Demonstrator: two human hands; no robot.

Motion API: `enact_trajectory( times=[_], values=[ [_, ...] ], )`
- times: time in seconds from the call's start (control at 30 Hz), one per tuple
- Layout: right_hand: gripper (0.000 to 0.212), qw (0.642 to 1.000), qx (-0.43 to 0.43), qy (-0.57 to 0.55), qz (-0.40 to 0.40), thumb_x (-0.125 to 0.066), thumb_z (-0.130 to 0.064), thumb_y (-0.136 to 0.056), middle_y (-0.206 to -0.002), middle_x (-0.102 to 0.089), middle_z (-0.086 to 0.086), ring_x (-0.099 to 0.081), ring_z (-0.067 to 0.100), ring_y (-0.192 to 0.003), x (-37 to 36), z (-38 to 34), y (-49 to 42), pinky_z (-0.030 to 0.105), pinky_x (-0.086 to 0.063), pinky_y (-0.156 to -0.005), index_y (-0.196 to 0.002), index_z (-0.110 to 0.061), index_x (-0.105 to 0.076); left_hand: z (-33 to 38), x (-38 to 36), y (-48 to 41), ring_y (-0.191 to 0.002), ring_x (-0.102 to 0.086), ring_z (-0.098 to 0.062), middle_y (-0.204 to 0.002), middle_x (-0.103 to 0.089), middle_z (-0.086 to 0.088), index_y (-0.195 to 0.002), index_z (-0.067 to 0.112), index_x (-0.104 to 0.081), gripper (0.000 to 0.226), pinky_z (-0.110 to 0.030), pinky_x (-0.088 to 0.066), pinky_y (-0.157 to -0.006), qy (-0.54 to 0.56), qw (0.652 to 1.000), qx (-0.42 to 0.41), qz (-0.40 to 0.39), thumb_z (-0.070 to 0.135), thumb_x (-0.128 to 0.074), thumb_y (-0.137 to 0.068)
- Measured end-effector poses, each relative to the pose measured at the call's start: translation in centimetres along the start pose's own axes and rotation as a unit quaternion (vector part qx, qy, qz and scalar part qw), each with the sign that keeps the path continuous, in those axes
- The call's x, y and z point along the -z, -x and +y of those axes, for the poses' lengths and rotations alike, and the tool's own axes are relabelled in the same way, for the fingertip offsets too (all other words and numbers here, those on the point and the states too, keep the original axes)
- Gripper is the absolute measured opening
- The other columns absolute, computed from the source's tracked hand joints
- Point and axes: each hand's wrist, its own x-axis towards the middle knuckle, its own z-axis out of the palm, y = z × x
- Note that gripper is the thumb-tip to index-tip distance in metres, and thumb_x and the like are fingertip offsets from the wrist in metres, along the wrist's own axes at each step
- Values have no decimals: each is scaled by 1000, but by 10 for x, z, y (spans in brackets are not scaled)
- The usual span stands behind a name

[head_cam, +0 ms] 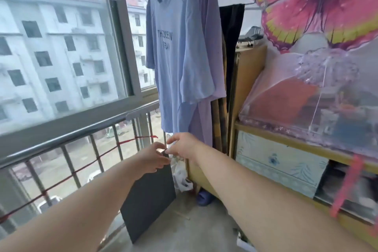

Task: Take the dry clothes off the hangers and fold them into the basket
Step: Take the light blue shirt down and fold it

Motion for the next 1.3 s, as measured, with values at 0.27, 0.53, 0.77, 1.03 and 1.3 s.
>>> enact_trajectory(
  times=[0.27,0.53,0.77,1.03,1.3],
  values=[
    [32,995,89,5,50,-74,-11,-81,-73,-55,-4,-51,7,-67,44,-108,15,18,-44,-68,-111,-8,-63,80,83,36,-89,-64,-20,-112,-62,-10,-124,22,-50,46,-28,-49,-68,24,991,-104,75,15,-70,-83],
    [46,974,170,51,139,-71,-13,-82,-110,-59,4,-58,21,-106,93,-174,15,27,-47,-92,-126,-13,-58,142,130,48,-103,-60,-23,-119,-58,-8,-127,23,-49,51,-36,-51,-91,16,974,-176,144,20,-72,-82],
    [43,921,239,124,280,-55,-5,-85,-113,-60,5,-58,19,-97,152,-226,0,24,-46,-74,-128,-11,-56,200,153,38,-111,-53,-20,-138,-50,-7,-142,17,-39,63,-23,-43,-80,16,957,-239,164,21,-68,-86],
    [47,812,279,264,440,-53,-16,-86,-130,-46,13,-44,30,-122,199,-279,-31,42,-42,-103,-132,-9,-47,258,152,-5,-123,-49,-19,-152,-35,0,-148,30,-26,63,-25,-38,-91,6,932,-303,198,40,-54,-93],
    [19,870,274,207,355,-45,-9,-96,-80,-58,6,-56,21,-82,212,-280,-56,23,-35,-70,-101,-2,-63,315,160,-38,-143,-23,-28,-158,-19,-5,-152,27,-11,61,-46,-19,-117,98,907,-317,259,49,-32,-99]
  ],
)
